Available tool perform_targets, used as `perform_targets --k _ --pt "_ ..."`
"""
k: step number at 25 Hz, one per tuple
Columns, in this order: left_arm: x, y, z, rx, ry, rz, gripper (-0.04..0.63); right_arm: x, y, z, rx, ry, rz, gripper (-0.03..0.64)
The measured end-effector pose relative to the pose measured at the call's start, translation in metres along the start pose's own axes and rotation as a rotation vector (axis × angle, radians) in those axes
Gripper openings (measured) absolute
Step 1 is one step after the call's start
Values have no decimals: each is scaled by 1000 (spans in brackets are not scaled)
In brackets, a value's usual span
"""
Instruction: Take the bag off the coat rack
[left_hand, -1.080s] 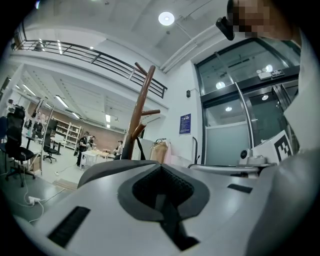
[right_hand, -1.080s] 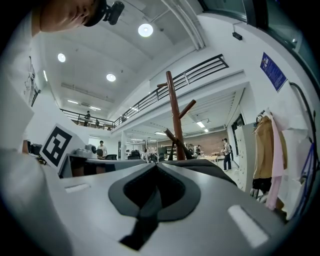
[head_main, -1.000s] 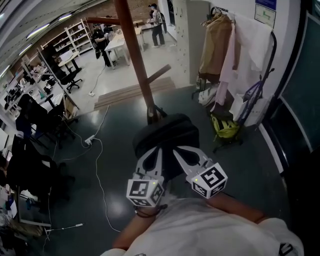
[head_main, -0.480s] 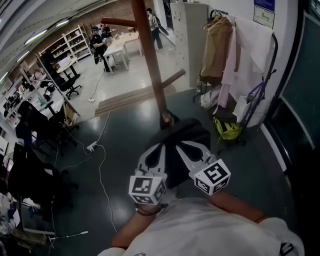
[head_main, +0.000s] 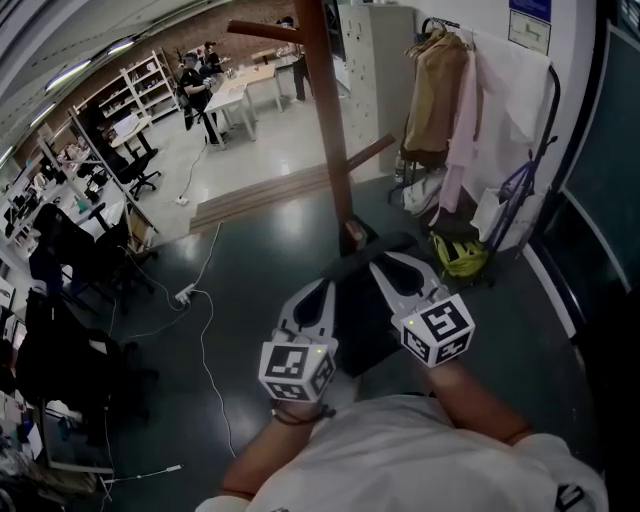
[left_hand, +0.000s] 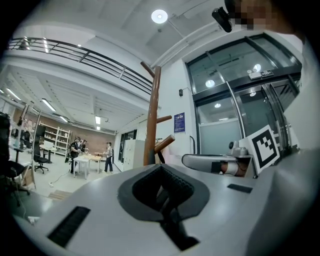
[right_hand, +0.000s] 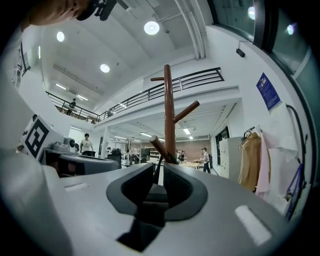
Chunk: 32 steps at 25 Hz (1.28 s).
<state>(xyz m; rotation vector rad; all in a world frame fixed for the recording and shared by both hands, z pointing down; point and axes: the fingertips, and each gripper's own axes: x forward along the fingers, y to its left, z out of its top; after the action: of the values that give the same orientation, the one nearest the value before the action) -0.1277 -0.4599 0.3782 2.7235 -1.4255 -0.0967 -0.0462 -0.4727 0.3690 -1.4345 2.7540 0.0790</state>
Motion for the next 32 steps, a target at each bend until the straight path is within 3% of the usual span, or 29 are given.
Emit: perform_targets --k 5,12,25,32 --pt "4 13 1 -11 3 9 6 21 -9 -3 -37 59 2 60" --pt "14 21 8 -10 -7 22 6 42 -30 2 -72 68 -2 61" --pt "44 35 10 -11 -20 47 6 81 -46 -10 -152 141 51 61" --pt "51 43 9 -16 -25 49 6 95 -48 -19 -138 189 87 60"
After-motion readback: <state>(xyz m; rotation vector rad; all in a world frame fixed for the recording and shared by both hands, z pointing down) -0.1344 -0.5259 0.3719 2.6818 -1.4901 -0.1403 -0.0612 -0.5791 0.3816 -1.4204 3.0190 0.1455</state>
